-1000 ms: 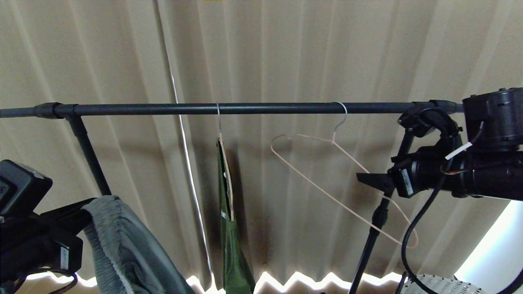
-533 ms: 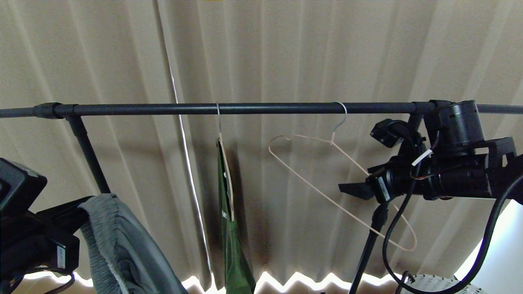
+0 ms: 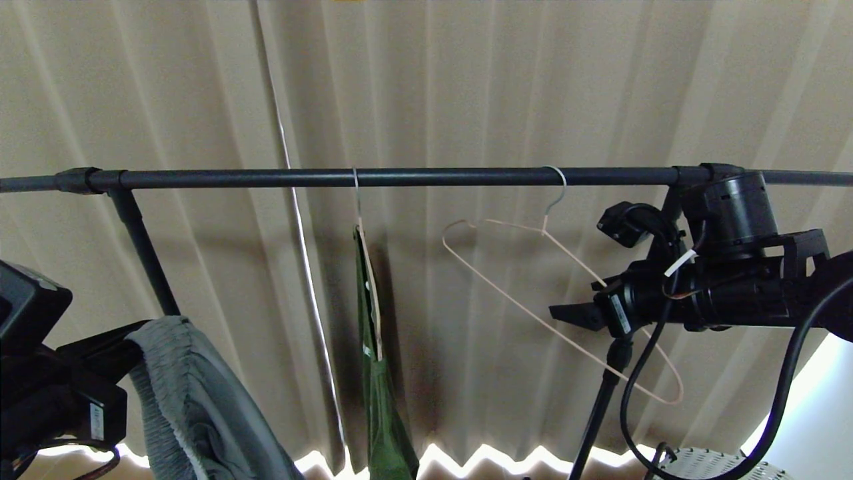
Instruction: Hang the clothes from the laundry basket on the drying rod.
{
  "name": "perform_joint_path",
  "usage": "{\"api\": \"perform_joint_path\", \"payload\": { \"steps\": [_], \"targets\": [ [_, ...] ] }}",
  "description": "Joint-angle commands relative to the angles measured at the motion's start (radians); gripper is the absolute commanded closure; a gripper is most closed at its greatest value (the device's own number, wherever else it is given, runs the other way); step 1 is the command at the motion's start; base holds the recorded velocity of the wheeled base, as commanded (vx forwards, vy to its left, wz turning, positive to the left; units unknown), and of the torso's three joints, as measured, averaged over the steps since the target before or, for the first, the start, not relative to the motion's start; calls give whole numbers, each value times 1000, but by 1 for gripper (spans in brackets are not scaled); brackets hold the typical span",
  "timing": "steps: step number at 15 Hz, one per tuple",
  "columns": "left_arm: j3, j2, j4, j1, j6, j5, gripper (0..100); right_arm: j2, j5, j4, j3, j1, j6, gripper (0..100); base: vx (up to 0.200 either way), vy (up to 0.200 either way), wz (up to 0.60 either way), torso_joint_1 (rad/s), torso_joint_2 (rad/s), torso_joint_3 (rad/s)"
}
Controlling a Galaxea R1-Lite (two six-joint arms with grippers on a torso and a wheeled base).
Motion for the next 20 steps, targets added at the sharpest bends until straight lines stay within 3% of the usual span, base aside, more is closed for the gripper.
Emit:
{"api": "perform_joint_path", "payload": {
  "steps": [1, 11, 13, 15, 20],
  "targets": [
    [0, 5, -1, 0, 0, 1, 100, -8, 3, 1, 4, 0, 1, 100, 0, 0, 0, 0, 0, 0],
    [4, 21, 1, 0, 0, -1, 100, -100, 5, -14, 39, 0, 32, 100, 0, 0, 0, 0, 0, 0],
    [9, 24, -1, 0, 0, -1, 100, -154, 3, -14, 55, 0, 69, 100, 0, 0, 0, 0, 0, 0],
    [13, 24, 1, -3, 0, -1, 100, -212, 3, -14, 102, 0, 78, 100, 0, 0, 0, 0, 0, 0],
    [-3, 3, -2, 10, -20, 1, 100, -444, -1, -68, 338, -4, 90, 100, -40, 0, 0, 1, 0, 0]
  ]
}}
